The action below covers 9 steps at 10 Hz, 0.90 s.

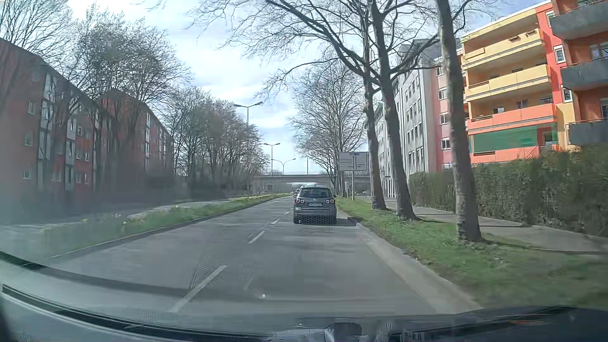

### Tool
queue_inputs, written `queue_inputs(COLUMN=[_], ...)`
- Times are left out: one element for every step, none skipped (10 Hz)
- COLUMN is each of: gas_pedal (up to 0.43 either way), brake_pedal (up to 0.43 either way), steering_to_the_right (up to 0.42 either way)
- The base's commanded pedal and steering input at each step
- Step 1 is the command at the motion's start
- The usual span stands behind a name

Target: Follow the waypoints while adhering to traffic rules and regulations

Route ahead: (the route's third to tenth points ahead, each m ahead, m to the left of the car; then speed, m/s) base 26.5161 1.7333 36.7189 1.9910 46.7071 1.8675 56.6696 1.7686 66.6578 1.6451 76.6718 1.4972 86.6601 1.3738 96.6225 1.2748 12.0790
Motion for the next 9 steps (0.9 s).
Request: queue_inputs(gas_pedal=[0.157, 0.157, 0.157, 0.157, 0.15, 0.15, 0.138, 0.138, 0.138], brake_pedal=[0.0, 0.0, 0.0, 0.0, 0.0, 0.0, 0.0, 0.0, 0.0], steering_to_the_right=[0.001, 0.001, 0.001, 0.001, 0.001, 0.001, 0.001, 0.001, 0.001])
